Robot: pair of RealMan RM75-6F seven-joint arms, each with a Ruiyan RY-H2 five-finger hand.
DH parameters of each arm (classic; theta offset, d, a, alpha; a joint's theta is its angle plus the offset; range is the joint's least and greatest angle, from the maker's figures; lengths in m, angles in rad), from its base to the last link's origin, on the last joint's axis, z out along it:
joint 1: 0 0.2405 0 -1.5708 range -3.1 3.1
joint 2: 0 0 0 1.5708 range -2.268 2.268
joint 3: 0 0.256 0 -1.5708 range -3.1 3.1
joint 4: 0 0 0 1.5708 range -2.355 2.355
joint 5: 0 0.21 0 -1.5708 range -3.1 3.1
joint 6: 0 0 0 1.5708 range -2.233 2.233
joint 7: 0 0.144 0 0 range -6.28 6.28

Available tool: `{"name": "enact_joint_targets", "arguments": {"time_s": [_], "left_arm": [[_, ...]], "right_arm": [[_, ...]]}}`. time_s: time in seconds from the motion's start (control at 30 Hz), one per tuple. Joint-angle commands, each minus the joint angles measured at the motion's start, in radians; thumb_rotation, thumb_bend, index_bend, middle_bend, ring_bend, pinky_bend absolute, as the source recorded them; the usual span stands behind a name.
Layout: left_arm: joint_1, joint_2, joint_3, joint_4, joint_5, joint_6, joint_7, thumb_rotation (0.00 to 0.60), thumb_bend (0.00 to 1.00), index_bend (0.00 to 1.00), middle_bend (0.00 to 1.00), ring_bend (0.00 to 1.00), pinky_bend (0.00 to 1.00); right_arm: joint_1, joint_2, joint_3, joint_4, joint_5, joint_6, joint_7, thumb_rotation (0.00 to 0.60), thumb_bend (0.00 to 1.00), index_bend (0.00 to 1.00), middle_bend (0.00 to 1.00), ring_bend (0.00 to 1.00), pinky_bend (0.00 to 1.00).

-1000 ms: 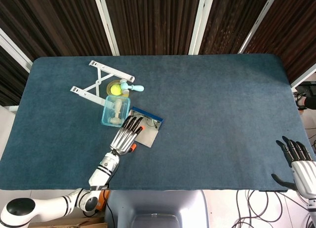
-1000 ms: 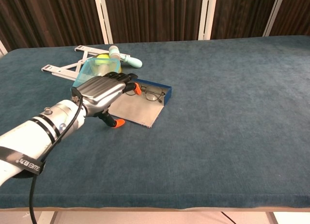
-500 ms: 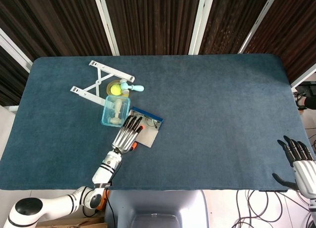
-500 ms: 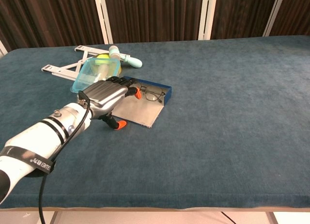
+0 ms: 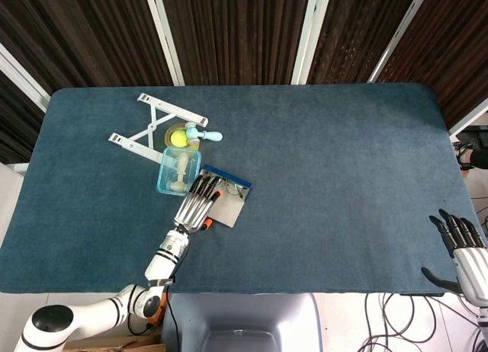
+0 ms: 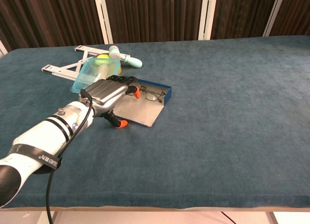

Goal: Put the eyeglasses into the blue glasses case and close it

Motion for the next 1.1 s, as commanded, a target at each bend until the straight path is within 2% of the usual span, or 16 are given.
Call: {"name": "enact_joint_targets", "arguments": {"time_s": [0.03, 0.3, 0.8, 1.1], "left_arm": [[-0.003, -0.013, -0.002, 0.02, 0.016, 0.015, -0.027, 0.6, 0.25, 0.3, 0.0, 0.0, 0.04], [-0.004, -0.042, 0.0, 0.079, 0.08, 0.074, -0.146, 0.6, 0.3, 0.42, 0.0, 0.0, 0.05], [-0.008, -0.091, 0.012, 0.185, 0.128, 0.104, -0.22, 0.6, 0.42, 0.59, 0.03, 0.0, 0.06], [0.014, -0.075, 0.03, 0.16, 0.159, 0.143, -0.238, 0.6, 0.5, 0.63, 0.04, 0.0, 0.05]], "right_arm": [[0.0, 0.0, 0.0, 0.0, 0.0, 0.0, 0.0, 0.6, 0.33, 0.0, 0.0, 0.0, 0.0], [0.001, 0.0, 0.0, 0.001, 0.002, -0.002, 0.0, 0.6, 0.33, 0.0, 0.0, 0.0, 0.0], [0.0, 0.003, -0.002, 0.001, -0.001, -0.002, 0.008, 0.6, 0.33, 0.0, 0.0, 0.0, 0.0], [0.001, 0.002, -0.002, 0.0, -0.001, -0.005, -0.001, 0.6, 0.33, 0.0, 0.0, 0.0, 0.0]]}}
